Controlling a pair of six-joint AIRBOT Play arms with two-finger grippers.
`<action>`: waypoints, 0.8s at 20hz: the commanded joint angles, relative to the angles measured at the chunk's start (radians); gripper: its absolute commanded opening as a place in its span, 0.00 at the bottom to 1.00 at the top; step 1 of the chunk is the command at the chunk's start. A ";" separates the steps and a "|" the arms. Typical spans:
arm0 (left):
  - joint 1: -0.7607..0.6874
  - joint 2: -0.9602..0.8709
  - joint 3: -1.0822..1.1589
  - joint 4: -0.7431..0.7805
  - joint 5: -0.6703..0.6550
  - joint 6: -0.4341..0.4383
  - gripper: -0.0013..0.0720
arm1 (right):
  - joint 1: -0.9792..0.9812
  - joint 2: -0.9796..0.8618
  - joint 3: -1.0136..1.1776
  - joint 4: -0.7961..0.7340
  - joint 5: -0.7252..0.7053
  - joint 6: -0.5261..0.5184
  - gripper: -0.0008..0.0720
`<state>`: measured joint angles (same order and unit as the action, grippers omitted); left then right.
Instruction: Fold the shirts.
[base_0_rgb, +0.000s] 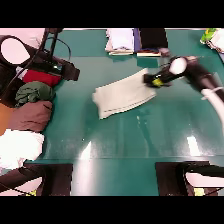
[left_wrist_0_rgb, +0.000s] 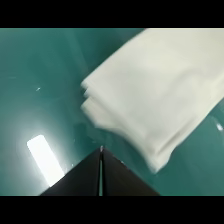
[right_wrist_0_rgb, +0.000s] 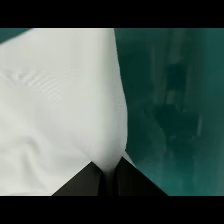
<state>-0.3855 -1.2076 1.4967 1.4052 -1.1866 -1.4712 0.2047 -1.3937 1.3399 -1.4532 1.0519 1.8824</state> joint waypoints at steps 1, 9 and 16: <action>-0.031 0.000 0.000 -0.002 0.000 0.005 0.05 | -0.261 0.146 0.001 -0.133 0.116 -0.080 0.03; -0.032 0.000 0.000 -0.003 0.005 -0.069 0.05 | -0.964 0.246 -0.005 -0.137 0.153 -0.211 0.03; -0.031 0.000 0.000 -0.002 0.008 -0.069 0.05 | -1.114 0.247 -0.217 -0.175 0.145 -0.224 0.03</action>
<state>-0.4164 -1.2076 1.4967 1.4025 -1.1782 -1.5364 -0.8577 -1.1492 1.1969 -1.5944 1.1946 1.6726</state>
